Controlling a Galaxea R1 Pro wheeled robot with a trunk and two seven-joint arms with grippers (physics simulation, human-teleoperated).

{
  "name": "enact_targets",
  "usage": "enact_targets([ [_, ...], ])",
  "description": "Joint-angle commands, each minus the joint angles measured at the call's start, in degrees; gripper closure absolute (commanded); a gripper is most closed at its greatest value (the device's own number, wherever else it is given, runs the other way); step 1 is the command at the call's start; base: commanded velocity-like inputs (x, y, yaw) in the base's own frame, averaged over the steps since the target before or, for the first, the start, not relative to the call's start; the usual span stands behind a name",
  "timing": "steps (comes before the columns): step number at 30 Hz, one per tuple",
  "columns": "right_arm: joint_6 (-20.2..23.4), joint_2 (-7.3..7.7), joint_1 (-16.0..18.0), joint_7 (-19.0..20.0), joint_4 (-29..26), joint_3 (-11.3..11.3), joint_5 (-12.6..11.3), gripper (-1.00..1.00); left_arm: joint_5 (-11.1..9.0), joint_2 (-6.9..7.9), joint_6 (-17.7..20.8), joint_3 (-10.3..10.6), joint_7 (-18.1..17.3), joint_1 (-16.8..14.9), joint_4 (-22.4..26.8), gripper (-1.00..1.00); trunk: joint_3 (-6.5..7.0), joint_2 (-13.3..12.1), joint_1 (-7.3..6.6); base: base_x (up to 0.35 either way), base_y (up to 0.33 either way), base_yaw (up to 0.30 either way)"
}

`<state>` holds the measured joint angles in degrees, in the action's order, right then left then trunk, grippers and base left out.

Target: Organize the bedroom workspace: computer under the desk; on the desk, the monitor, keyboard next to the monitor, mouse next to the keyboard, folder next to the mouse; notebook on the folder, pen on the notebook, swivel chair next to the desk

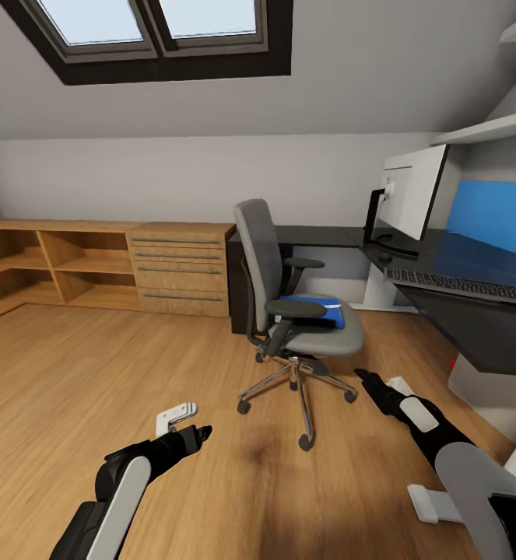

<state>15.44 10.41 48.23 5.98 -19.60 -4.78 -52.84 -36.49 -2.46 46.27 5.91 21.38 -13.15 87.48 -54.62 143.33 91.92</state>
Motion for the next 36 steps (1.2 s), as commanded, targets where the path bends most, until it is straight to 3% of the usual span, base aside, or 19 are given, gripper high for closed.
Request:
enact_targets([
  [1,-0.11,-0.01,0.01,0.24,-0.03,-0.35,-0.56,-1.00,-0.60,-0.01,0.13,0.00,0.56,-0.03,0.06,-1.00,-0.06,0.03,-0.01,0.000,0.000,0.000],
  [13,-1.31,0.71,-0.15,2.05,-0.85,-0.17,-0.43,-1.00,-0.67,-0.01,0.05,0.13,0.21,-0.03,0.06,-1.00,-0.06,0.03,-0.01,0.000,0.000,0.000],
  [22,-1.36,0.83,-0.15,2.02,-1.53,-0.14,-0.36,-1.00,-0.60,-0.09,0.04,0.19,0.53,-0.03,0.06,-1.00,1.94,-0.10,-0.24,0.000,0.000,0.000],
  [36,-1.46,0.90,-0.15,2.05,-1.40,-0.17,-0.34,-1.00,-0.60,-0.09,0.04,0.15,0.64,-0.03,0.06,-1.00,4.09,-4.91,-2.88,0.000,0.000,0.000],
])
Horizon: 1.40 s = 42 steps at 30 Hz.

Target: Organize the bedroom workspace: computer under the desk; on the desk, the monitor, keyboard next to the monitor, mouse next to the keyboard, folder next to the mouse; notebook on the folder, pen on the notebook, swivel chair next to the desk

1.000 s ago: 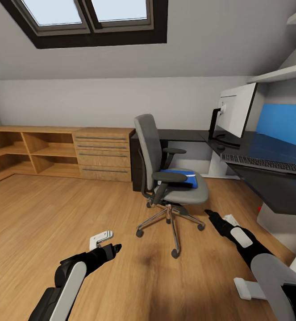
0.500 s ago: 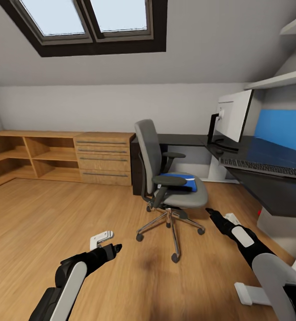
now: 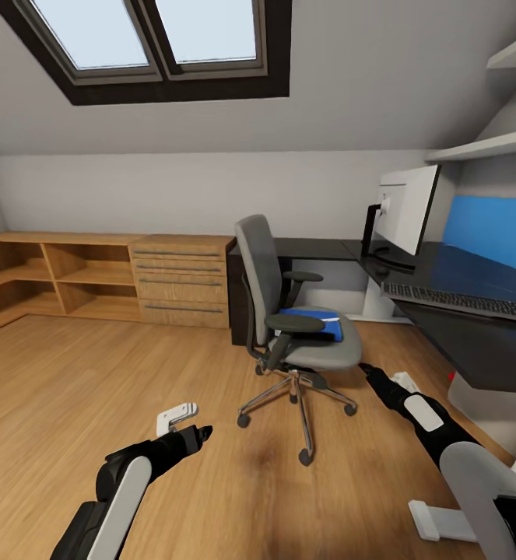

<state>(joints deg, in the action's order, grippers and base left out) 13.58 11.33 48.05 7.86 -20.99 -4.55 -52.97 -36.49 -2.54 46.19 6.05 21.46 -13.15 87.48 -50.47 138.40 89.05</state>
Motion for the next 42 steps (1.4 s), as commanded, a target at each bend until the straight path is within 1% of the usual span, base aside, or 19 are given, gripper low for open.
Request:
enact_targets([
  [1,0.38,-0.03,0.03,0.18,0.00,-0.41,-0.20,-1.00,-0.60,-0.01,0.12,0.02,0.55,-0.04,0.06,-1.00,-0.06,0.03,-0.01,0.000,0.000,0.000],
  [2,0.27,-0.05,0.03,0.20,0.04,-0.43,-0.20,-1.00,-0.60,-0.01,0.12,0.02,0.51,-0.04,0.06,-1.00,-0.06,0.03,-0.01,0.000,0.000,0.000],
  [6,-4.93,-0.31,0.03,0.03,0.28,-0.52,-0.30,-1.00,-0.60,0.06,0.12,0.02,0.50,-0.04,0.06,-1.00,-0.06,0.03,-0.01,0.000,0.000,0.000],
  [9,-6.60,-0.56,0.03,-0.07,0.46,-0.58,-0.45,-1.00,-0.60,0.07,0.12,-0.03,0.50,-0.04,0.06,-1.00,-0.06,0.03,-0.01,0.020,0.000,0.000],
  [12,-9.37,-1.02,0.03,-0.12,1.17,-0.67,-0.78,-1.00,-0.60,0.08,0.12,-0.06,0.51,-0.04,0.06,-1.00,-0.06,0.03,-0.01,0.187,0.000,0.000],
  [16,-10.08,-1.92,0.03,-0.13,2.05,-0.87,-1.13,-1.00,-0.63,0.08,0.12,-0.07,0.51,-0.04,0.06,-1.00,-0.06,0.03,-0.01,0.185,0.000,0.000],
  [18,-10.36,-2.66,0.03,-0.13,2.37,-0.95,-1.78,-1.00,-0.67,0.08,0.12,-0.07,0.51,-0.04,0.06,-1.00,-0.06,0.03,-0.01,0.054,0.000,0.000],
  [23,-10.47,-3.11,0.03,-0.13,2.50,-0.98,-2.89,-1.00,-0.68,0.08,0.12,-0.07,0.51,-0.04,0.06,-1.00,-0.06,0.03,-0.01,0.028,0.000,0.000],
  [27,-10.85,-3.21,0.03,-0.13,2.49,-1.13,-3.96,-1.00,-0.68,0.08,0.12,-0.07,0.52,-0.04,0.06,-1.00,-0.06,0.03,-0.01,0.166,0.000,0.000],
  [34,-14.99,-3.17,0.03,-0.13,2.65,-1.26,-8.07,-1.00,-0.69,0.08,0.12,-0.07,0.51,-0.04,0.06,-1.00,-0.06,0.03,-0.01,0.091,0.000,0.000],
  [37,-15.43,-3.04,0.03,-0.13,2.69,-1.46,-8.76,-1.00,-0.69,0.11,0.12,-0.13,0.53,-0.04,0.06,-1.00,-0.06,0.03,-0.01,0.187,0.000,0.000],
  [42,-15.55,-2.88,0.03,-0.13,3.36,-1.78,-8.95,-1.00,-0.69,0.16,0.09,-0.15,0.65,-0.04,0.06,-1.00,-0.06,0.03,-0.01,0.072,0.000,0.000],
])
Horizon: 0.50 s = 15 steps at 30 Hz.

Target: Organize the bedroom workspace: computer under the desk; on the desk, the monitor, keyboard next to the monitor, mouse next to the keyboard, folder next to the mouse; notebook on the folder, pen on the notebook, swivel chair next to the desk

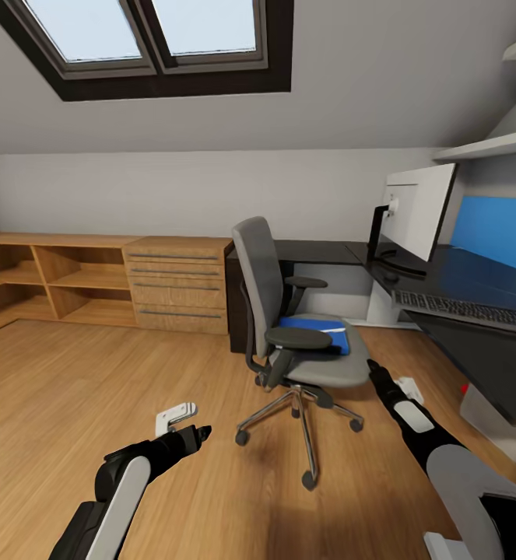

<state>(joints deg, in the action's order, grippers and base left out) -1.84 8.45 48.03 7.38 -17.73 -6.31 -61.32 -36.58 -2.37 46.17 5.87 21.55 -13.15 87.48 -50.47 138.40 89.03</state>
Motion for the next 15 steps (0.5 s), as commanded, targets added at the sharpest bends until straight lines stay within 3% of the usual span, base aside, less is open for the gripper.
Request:
enact_targets([
  [1,-0.14,0.00,0.05,0.36,0.20,-0.18,-0.61,-1.00,-0.60,0.00,0.11,0.00,0.57,-0.04,0.06,-1.00,-0.06,0.03,0.00,0.180,0.000,0.000],
  [6,-0.14,0.07,0.05,0.10,0.63,-2.48,-0.58,-1.00,-0.60,0.00,0.09,-0.15,0.58,-0.04,0.06,-1.00,-0.06,0.03,0.00,0.119,0.000,0.000],
  [11,-0.10,0.08,0.05,-2.79,0.64,-2.73,-0.62,-1.00,-0.60,0.00,0.13,-1.88,0.37,-0.04,0.06,-1.00,-0.06,0.03,0.00,0.183,0.000,0.000],
  [15,-0.11,0.16,0.05,-3.18,0.59,-2.75,-0.64,-1.00,-0.60,0.00,0.13,-2.08,0.34,-0.04,0.06,-1.00,-0.06,0.03,0.00,0.124,0.000,0.000],
])
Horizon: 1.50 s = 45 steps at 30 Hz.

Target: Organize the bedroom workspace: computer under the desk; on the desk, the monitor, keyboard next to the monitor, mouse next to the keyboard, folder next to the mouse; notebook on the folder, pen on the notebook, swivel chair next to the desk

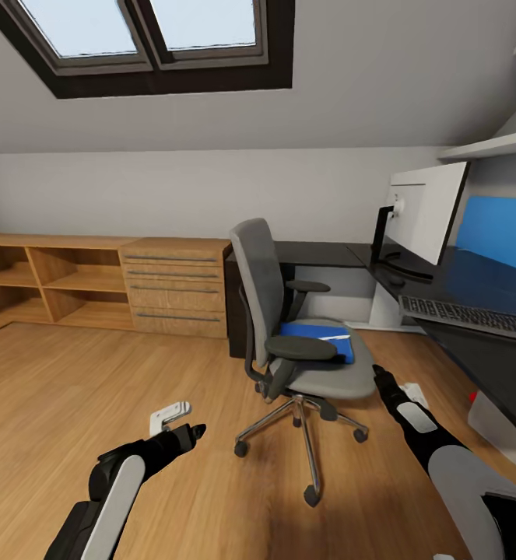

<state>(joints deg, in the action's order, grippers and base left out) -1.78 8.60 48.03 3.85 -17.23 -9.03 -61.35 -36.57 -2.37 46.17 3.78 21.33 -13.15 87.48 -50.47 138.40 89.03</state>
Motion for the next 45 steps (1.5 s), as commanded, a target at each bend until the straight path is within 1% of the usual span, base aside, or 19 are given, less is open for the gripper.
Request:
enact_targets([
  [1,-0.16,0.00,0.05,0.34,0.09,-0.02,-0.61,-1.00,-0.60,-0.01,0.13,0.01,0.56,-0.04,0.06,-1.00,-0.06,0.02,0.01,0.201,0.000,0.000],
  [10,-0.16,0.09,0.05,0.32,0.09,-0.03,-0.61,-1.00,-0.60,-0.01,0.08,-0.04,0.61,-0.04,0.06,-1.00,-0.06,0.02,0.01,0.177,0.000,0.000],
  [14,-0.17,0.10,0.05,0.29,0.09,-0.03,-0.61,-1.00,-0.60,-0.01,0.09,-0.88,0.51,-0.04,0.06,-1.00,-0.06,0.02,0.01,0.108,0.000,0.000],
  [18,-0.15,0.74,0.05,0.28,0.09,-0.20,-0.61,-1.00,-0.60,-0.01,0.12,-1.38,0.41,-0.04,0.06,-1.00,-0.06,0.02,0.01,0.185,-0.012,0.000],
  [29,-0.15,0.86,0.05,0.28,0.09,-0.22,-0.68,-1.00,-0.62,-0.01,0.08,-1.40,0.44,-0.04,0.06,-1.00,-0.06,0.02,0.01,0.154,0.000,0.000],
  [37,-0.15,0.94,0.05,0.28,0.09,-0.25,-0.70,-1.00,-0.61,-0.01,0.07,-1.40,0.39,-0.04,0.06,-1.00,-0.06,0.02,0.01,0.250,0.000,0.000],
  [44,-0.15,1.51,0.05,0.22,0.12,-0.28,-0.70,-1.00,-0.60,-0.01,0.13,-1.40,0.31,-0.04,0.06,-1.00,-0.06,0.02,0.01,0.080,0.000,0.000],
  [45,-0.15,1.83,0.05,0.20,0.16,-0.29,-0.70,-1.00,-0.60,-0.01,0.10,-1.43,0.35,-0.04,0.07,-1.00,-0.06,0.02,0.01,0.007,0.000,0.000],
])
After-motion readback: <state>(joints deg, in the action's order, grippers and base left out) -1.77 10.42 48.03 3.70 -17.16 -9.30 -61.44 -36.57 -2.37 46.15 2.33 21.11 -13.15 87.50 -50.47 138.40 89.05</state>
